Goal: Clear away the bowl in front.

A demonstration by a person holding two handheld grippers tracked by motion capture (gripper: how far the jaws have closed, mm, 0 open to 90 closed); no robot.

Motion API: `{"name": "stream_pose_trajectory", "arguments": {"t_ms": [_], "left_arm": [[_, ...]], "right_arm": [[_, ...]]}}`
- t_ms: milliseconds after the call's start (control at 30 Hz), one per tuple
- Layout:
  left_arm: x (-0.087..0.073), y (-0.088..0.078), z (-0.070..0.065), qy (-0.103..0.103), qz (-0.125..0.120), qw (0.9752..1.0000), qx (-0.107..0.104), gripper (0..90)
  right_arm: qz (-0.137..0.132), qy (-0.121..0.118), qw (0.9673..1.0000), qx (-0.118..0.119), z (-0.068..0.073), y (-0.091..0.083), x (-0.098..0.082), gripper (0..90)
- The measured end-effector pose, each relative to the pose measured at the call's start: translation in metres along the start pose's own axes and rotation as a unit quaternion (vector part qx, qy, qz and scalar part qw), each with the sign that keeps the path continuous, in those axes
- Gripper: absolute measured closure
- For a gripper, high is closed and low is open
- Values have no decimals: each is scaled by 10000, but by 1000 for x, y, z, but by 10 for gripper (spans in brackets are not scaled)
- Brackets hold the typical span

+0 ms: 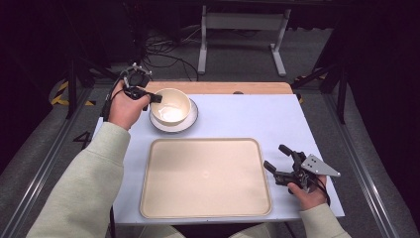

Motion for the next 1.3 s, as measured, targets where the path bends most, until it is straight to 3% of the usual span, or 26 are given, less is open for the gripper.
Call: {"name": "stream_pose_trajectory", "arguments": {"t_ms": [333, 667, 733, 867, 1300], "left_arm": [[-7, -8, -24, 427, 72, 9989, -180, 816], [-13, -13, -53, 840, 182, 9956, -385, 817], [-16, -13, -62, 1036, 213, 9936, -409, 816], [-19, -14, -74, 1207, 275, 9910, -505, 816], [-26, -13, -108, 1631, 386, 9835, -686, 815]], "right_arm": [[4, -11, 10000, -6, 0, 0, 0, 135], [-9, -4, 10000, 1, 0, 0, 0, 135], [0, -15, 10000, -4, 0, 0, 0, 135], [5, -22, 10000, -7, 0, 0, 0, 135], [4, -27, 10000, -1, 0, 0, 0, 135]]}}
Point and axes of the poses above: each handheld gripper's, and its own axes: y roughly forward along the jaws, x roughly out of its top, z roughly to its left, the point moved 7 cm from there along y, roughly forward along the jaws, and after that the axes turned 12 degrees about z, right-handed, at the moved point
